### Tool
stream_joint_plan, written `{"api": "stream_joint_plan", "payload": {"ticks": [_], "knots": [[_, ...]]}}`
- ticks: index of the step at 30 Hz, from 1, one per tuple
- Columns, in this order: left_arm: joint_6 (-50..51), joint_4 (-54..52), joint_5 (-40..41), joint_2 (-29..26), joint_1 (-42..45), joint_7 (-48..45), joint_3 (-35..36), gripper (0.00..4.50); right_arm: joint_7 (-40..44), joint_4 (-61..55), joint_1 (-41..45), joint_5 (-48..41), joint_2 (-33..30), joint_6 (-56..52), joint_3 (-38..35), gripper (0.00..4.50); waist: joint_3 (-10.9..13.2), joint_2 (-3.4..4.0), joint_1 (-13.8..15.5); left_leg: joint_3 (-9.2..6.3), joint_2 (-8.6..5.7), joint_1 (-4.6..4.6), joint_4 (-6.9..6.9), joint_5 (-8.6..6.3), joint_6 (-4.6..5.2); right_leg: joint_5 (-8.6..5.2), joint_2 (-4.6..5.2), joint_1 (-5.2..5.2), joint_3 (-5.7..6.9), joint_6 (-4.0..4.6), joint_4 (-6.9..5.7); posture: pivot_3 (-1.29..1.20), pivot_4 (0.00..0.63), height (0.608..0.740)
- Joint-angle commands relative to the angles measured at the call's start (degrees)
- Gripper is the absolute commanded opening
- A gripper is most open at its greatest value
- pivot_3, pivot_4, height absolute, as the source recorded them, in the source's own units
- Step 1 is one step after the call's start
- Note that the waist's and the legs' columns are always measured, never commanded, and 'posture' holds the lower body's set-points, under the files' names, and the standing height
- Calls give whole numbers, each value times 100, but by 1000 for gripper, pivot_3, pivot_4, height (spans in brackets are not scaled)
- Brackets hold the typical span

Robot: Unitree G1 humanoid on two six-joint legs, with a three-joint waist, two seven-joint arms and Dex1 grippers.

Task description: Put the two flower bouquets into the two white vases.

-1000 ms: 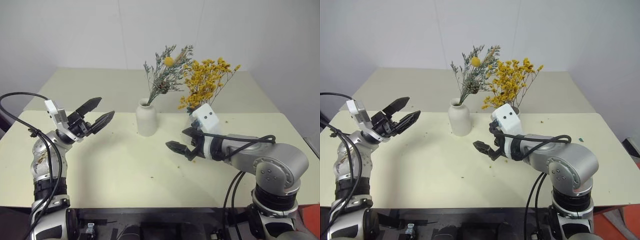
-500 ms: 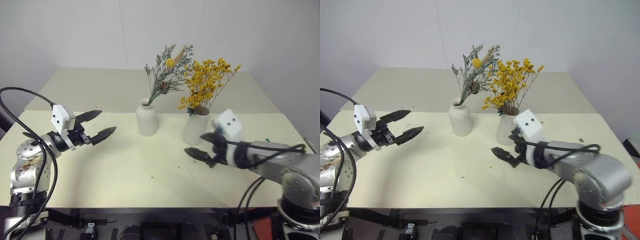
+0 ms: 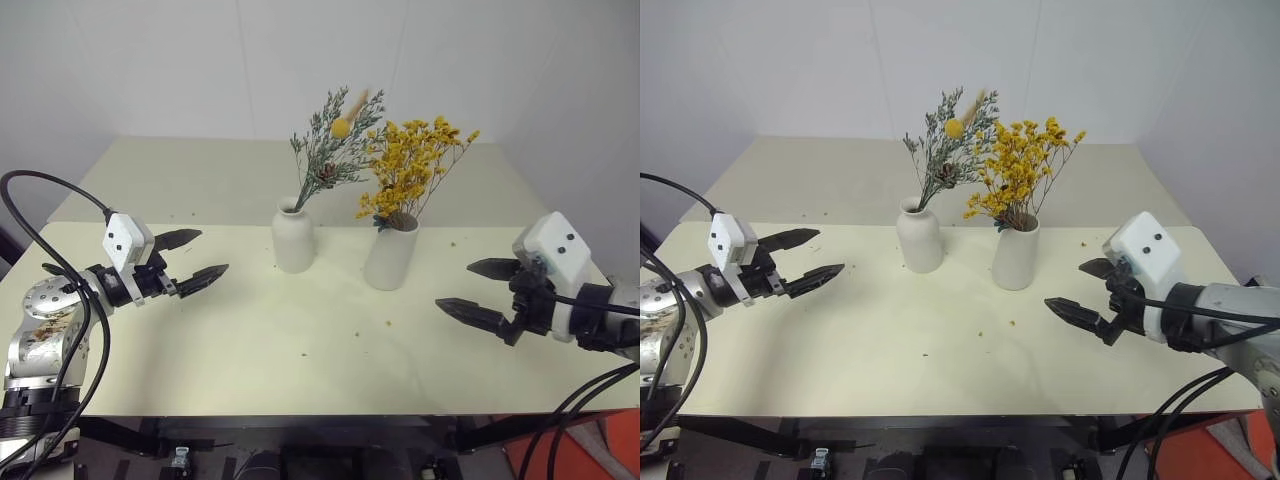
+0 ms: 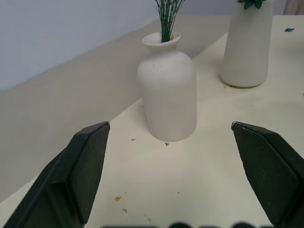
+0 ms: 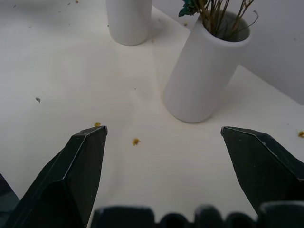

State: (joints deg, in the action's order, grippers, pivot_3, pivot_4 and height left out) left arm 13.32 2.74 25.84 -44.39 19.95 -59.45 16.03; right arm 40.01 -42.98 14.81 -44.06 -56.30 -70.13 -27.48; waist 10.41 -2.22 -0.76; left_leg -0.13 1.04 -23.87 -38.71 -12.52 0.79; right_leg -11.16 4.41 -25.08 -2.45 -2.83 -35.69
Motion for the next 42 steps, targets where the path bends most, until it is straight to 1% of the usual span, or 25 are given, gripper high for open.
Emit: {"api": "stream_joint_plan", "payload": {"ticks": [1,3,7,10,11,13,20,24,28,32,34,36,38,42], "knots": [[-401,-8,-79,-121,8,-15,169,4468,428,56,-352,36,-255,493,-450,4500,0,0,6,0,0,0,0,0,0,0,0,0,0,0,0,0,150,740],[-469,143,-120,-181,43,-32,172,4468,531,51,-578,115,-349,705,-461,4500,0,0,8,0,1,1,0,0,0,0,0,1,0,0,0,0,150,740],[-329,3,-106,-183,107,60,63,4468,642,218,-1024,457,-345,1288,-498,4500,-1,-1,7,2,0,4,0,0,0,-2,0,4,0,-3,1,0,150,740],[-254,36,-122,-299,99,5,54,4468,717,220,-1165,398,-287,1448,-577,4500,-1,-1,3,3,1,4,-1,0,0,-3,0,4,-1,-4,2,0,150,740],[-199,55,-76,-373,148,-65,72,4468,750,252,-1205,354,-254,1484,-702,4500,-1,-1,0,3,1,4,0,0,0,-3,-1,4,-1,-3,1,0,150,740],[-213,206,-55,-504,223,-211,104,4468,690,215,-1218,262,-191,1464,-824,4500,-1,-1,2,3,3,5,0,0,0,-3,-3,4,-1,-3,1,0,150,740],[-54,481,-355,-773,519,-238,-202,4468,508,258,-1353,175,-124,1366,-1130,4500,-1,-1,7,4,1,8,-1,0,0,-3,-1,7,-1,-4,1,0,150,740],[9,367,-313,-828,480,-343,-211,4468,264,252,-1430,290,-25,1423,-1003,4500,-1,-2,7,4,2,7,0,0,-1,-3,-1,7,-1,-4,1,0,150,740],[57,269,-237,-981,459,-540,-153,4468,263,98,-1505,17,31,1338,-1190,4500,-1,-1,-2,4,2,8,0,0,-1,-3,-2,6,-2,-4,1,0,150,740],[153,375,-158,-931,634,-548,-157,4468,169,294,-1572,227,17,1558,-1128,4500,-1,-2,5,4,2,7,0,0,-1,-3,-1,7,-2,-4,1,0,150,740],[382,333,-28,-976,686,-688,-190,4468,-6,311,-1427,262,74,1637,-1016,4500,-1,-2,5,4,2,8,-1,0,-1,-3,-1,8,-2,-4,1,0,150,740],[742,242,369,-999,692,-944,-49,4468,-50,236,-1389,304,122,1785,-976,4500,-1,-2,2,4,2,8,-1,0,-1,-4,-2,8,-1,-4,0,0,150,740],[770,110,627,-974,621,-1118,97,4468,59,181,-1490,306,88,1861,-1015,4500,-1,-2,-5,4,3,8,0,0,-1,-4,-3,7,-2,-4,0,0,150,740],[743,-105,767,-978,432,-1243,169,4468,290,139,-1693,101,59,1828,-1230,4500,-1,-2,-1,5,1,7,0,0,0,-4,0,7,-4,-4,0,0,150,740]]}}
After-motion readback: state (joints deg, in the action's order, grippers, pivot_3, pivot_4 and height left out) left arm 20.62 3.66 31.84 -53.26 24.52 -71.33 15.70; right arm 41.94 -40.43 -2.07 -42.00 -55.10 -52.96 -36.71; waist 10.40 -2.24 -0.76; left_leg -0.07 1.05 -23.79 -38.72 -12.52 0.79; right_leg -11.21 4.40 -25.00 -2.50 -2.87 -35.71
